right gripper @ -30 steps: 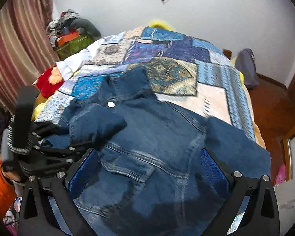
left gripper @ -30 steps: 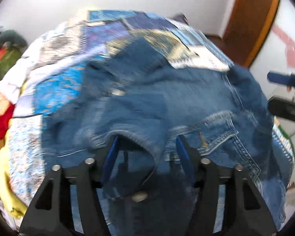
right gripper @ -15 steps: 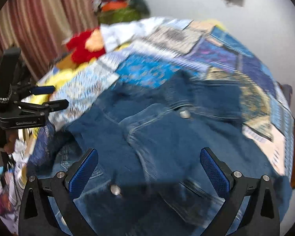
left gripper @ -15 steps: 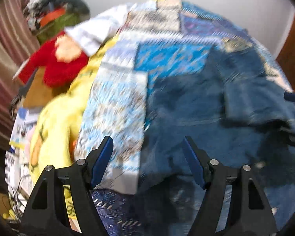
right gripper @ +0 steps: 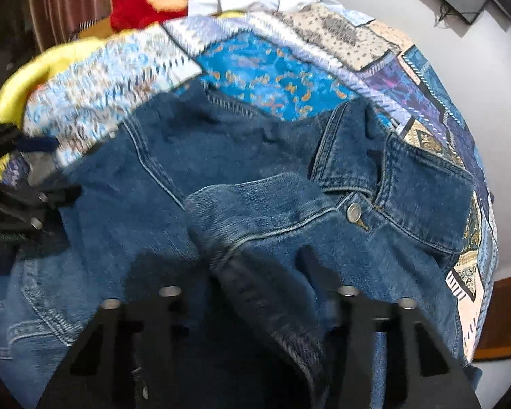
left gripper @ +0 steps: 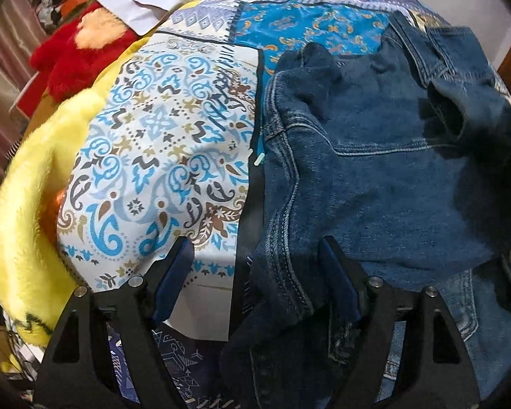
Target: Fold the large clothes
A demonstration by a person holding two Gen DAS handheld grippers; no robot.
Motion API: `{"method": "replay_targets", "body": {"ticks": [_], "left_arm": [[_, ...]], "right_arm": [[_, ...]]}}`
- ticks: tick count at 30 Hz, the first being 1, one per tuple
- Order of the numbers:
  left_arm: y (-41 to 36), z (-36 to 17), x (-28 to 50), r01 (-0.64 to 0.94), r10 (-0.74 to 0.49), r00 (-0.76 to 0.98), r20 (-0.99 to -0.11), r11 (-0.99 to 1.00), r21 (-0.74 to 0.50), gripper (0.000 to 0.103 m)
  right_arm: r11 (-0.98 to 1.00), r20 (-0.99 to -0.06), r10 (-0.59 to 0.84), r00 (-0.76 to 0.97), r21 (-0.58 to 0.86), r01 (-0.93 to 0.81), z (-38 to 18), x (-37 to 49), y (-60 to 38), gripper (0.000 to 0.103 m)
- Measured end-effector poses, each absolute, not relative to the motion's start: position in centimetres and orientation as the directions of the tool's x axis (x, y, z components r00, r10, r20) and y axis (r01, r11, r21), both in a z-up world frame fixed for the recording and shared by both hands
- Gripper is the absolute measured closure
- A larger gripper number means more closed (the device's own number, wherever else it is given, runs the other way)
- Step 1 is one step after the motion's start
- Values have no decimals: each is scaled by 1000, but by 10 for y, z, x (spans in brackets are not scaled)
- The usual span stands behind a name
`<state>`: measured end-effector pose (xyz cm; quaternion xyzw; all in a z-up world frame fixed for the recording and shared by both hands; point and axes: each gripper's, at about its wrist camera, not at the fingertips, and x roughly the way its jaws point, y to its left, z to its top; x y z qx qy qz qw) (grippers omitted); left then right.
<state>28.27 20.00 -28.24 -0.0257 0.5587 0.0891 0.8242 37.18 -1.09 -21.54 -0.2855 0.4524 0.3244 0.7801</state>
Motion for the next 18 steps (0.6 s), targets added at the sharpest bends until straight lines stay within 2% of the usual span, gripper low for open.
{"method": "replay_targets", "body": {"ticks": [7,12,18], "left_arm": [[203,-274,287,-205,116,335,-935,977,48,27],[192,-243,285,-199,157,393,-906,977,83,27],[166,-212,289,-164,164,456,-875,981,99,27]], "right_arm": [[691,-833,347,431,-83,-718,-153,373,-58,78],[758,-789,376,486,-40,-651,-118,371,-116,80],[816,-766,391,510,32,-578,-115,359,-186,83]]}}
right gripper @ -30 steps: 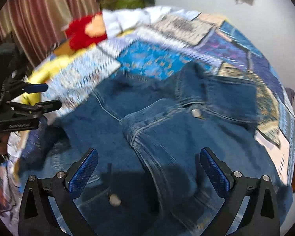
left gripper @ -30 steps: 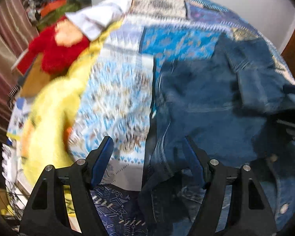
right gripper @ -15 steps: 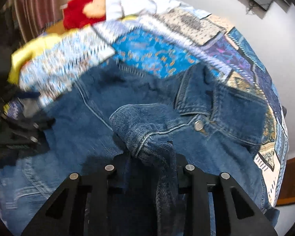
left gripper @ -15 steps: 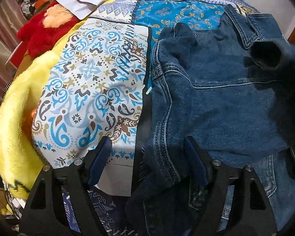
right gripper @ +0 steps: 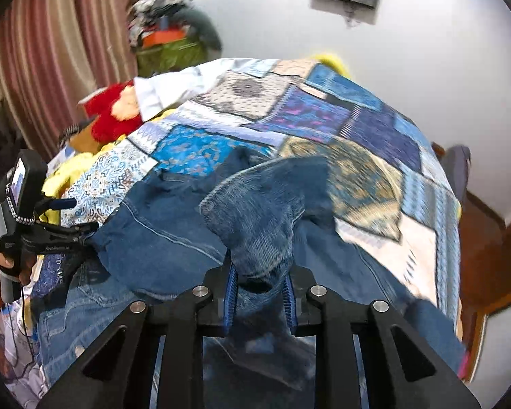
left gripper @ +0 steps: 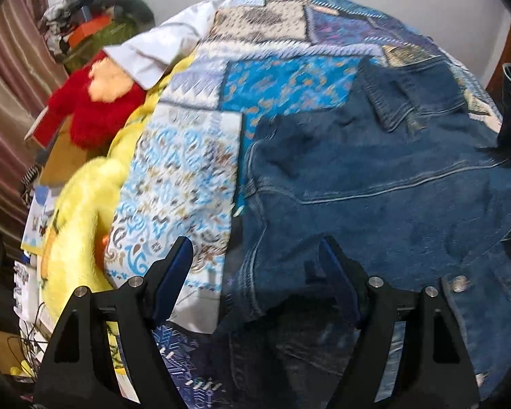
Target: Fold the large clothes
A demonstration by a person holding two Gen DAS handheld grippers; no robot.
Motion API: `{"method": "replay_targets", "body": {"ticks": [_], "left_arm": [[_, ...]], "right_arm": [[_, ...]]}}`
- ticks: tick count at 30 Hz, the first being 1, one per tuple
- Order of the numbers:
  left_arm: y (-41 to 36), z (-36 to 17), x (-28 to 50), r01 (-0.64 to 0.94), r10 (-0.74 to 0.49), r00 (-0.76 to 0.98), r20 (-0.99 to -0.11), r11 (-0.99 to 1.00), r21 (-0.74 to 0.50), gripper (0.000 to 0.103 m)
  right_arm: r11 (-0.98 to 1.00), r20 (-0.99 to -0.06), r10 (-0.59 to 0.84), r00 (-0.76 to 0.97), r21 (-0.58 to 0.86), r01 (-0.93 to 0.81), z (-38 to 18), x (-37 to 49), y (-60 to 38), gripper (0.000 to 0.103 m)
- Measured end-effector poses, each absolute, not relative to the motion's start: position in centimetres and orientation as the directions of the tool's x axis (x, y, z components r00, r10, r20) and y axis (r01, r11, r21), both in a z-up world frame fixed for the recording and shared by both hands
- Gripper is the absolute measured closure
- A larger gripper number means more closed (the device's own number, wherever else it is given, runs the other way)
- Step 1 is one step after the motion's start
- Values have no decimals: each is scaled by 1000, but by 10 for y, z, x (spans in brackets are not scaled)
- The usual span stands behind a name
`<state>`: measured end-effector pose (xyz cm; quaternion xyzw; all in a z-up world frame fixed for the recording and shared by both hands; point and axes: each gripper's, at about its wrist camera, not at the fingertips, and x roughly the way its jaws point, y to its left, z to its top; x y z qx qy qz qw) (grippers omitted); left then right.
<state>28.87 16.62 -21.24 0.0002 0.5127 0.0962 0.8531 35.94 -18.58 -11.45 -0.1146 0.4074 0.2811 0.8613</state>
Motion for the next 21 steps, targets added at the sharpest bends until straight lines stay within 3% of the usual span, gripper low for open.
{"method": "replay_targets", "body": {"ticks": [7,12,15,21], "left_arm": [[128,-215,298,-97,127,447,-886,991,93,27],[111,-247,305,-62,130,367,-921,991,116,27],[109,-264,306,-58,122,326,-937,992,109,27],[112,-267,305,-48,116,326,-938,993,106,25]], "right_arm": [[867,-800,384,461,139,-479,-162,348,-244,82],[899,-835,357,419,184,-398,-189,345,-269,82],[918,-866,316,387,175,-357,-198,345,-282,82],[906,-867,363,340,243,-347,-196,339,-301,77]]}}
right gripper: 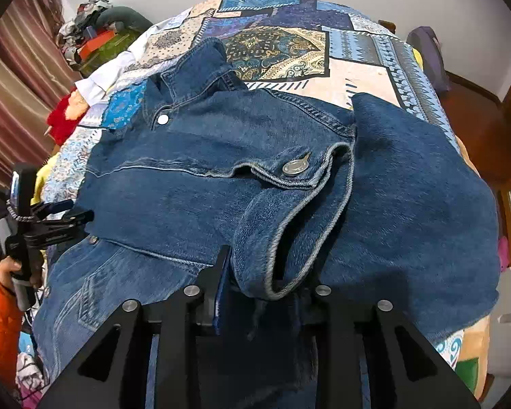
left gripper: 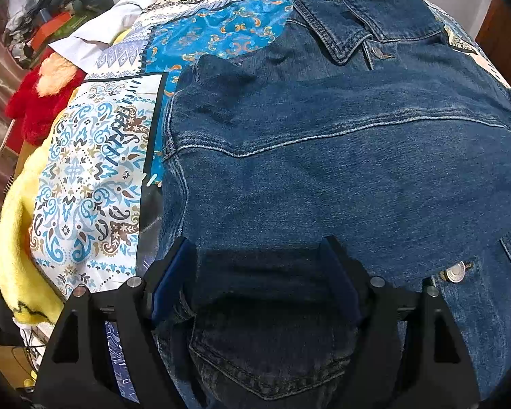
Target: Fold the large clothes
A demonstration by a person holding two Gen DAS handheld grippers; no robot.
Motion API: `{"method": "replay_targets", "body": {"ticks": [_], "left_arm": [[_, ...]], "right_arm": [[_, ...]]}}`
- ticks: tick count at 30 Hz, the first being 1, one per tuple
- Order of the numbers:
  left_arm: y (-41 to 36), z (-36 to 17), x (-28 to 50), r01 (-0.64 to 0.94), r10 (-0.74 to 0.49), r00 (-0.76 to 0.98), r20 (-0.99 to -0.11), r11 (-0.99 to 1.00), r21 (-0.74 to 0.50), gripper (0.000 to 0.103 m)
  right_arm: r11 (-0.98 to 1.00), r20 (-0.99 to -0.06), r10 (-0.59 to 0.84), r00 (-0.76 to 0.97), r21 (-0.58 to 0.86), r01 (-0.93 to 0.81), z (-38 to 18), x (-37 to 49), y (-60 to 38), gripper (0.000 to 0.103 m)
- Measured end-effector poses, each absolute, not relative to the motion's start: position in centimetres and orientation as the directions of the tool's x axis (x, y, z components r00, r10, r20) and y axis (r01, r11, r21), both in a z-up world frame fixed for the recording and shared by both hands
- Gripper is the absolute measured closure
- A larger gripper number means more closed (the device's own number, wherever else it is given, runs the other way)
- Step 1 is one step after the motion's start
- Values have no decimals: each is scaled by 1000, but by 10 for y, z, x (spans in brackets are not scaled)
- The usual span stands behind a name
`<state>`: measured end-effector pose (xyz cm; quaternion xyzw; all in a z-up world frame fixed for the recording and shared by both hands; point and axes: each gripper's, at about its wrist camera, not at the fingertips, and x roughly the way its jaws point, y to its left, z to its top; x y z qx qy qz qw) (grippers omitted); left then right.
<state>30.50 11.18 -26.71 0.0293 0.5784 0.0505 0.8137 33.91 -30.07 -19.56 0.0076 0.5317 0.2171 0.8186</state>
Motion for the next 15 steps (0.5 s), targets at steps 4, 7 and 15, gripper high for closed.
{"method": "replay_targets", "body": {"ticks": [4,7,15], "left_arm": [[111,-266,308,-21,129,316,-940,991,129,25],[106,-262,313,10,168,317,-934,984,180,25],[76,-198,336,44,120,454,-883,987,156,25]], "right_arm": [[904,-851,365,379,226,-364,-176,333,-309,71],[938,-839,281,465,138,-318,-159,329,-328,62],[985,-808,175,562,141,-104,-135,322,-426,61]]}}
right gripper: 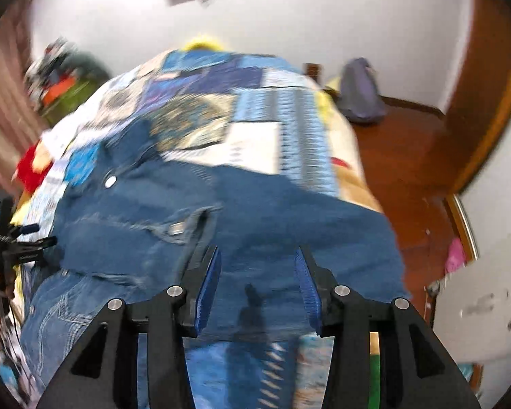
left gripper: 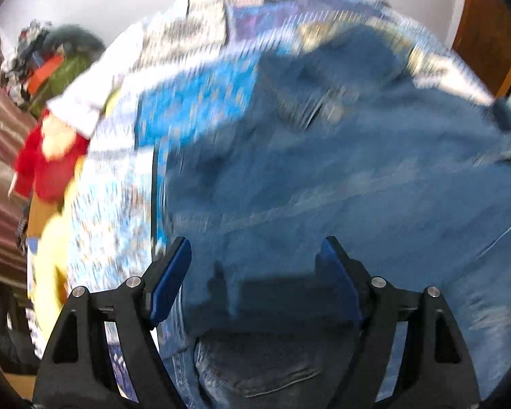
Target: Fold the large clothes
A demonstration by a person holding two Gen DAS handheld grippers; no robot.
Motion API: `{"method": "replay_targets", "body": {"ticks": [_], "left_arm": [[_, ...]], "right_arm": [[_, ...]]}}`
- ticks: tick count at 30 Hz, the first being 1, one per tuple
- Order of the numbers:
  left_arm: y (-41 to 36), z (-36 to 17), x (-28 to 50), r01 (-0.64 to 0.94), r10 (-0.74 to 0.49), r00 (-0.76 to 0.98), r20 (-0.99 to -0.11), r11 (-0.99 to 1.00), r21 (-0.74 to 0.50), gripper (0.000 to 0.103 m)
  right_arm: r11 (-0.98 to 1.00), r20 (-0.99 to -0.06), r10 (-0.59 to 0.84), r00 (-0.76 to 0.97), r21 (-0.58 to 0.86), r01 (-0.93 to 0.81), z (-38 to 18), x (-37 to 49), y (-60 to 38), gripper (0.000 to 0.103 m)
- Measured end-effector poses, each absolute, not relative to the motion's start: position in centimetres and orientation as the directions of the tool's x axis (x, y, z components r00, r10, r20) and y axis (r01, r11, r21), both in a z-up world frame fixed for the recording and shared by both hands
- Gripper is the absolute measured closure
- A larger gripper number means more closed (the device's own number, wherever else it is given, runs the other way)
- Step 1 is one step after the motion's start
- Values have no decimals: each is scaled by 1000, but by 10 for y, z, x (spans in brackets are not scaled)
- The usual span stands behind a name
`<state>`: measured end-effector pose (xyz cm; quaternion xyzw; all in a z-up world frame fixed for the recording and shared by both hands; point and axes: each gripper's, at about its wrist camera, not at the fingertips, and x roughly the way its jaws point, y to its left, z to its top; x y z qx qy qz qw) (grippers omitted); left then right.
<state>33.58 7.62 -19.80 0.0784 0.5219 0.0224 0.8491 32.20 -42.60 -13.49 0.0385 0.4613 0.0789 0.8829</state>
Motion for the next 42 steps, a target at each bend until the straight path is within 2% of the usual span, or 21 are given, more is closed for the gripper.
{"method": "replay_targets", "body": {"ticks": [2,5,6,12,20,22,25,26,27,28,30,35,39,42], "left_arm": [[57,-175,344,68,97,507,-857,986,153,25],[29,-152,356,116,31,559,-829,986,116,24],[18,-147,358,131,11,567,-823,986,103,22],[-48,-148,373,252,-68,566,-822,963,94,21],[-111,-202,378,358,-82,458,-885,929,99,21],[-119,-218,378,371,-85,424,-902,924,87,21],[-123,-227,376,368,-81,413,-907,926,84,21],[-123,-228,376,361,-84,413,-907,929,79,20],[-121,-228,375,354,-88,412,-907,932,71,20],[-119,-227,375,349,-92,412,-907,935,64,20],[-115,-224,371,339,-102,412,-905,939,49,20],[-104,-210,361,332,-85,454,-887,940,80,20],[-84,-187,353,296,-92,501,-861,953,70,20],[-62,-159,342,258,-120,555,-823,965,34,20]], "right_arm": [[987,-810,152,567,160,-35,-135,321,-454,57],[978,-806,142,574,205,45,-143,315,-488,27],[971,-802,145,580,228,71,-148,312,-498,23],[912,-843,200,500,346,219,-200,311,-545,23],[791,-850,339,403,489,367,-272,326,-573,23],[772,-843,354,406,508,382,-280,333,-574,26],[762,-836,343,427,514,394,-286,343,-572,36],[760,-834,332,440,513,399,-284,346,-570,43],[759,-831,325,451,514,400,-282,348,-570,54],[762,-831,316,458,510,399,-279,350,-568,59],[799,-839,253,482,462,384,-262,353,-561,86],[881,-763,155,627,394,262,-191,351,-535,89],[921,-668,171,724,369,123,-120,350,-506,90],[932,-593,235,771,362,-5,-69,347,-474,91]]}}
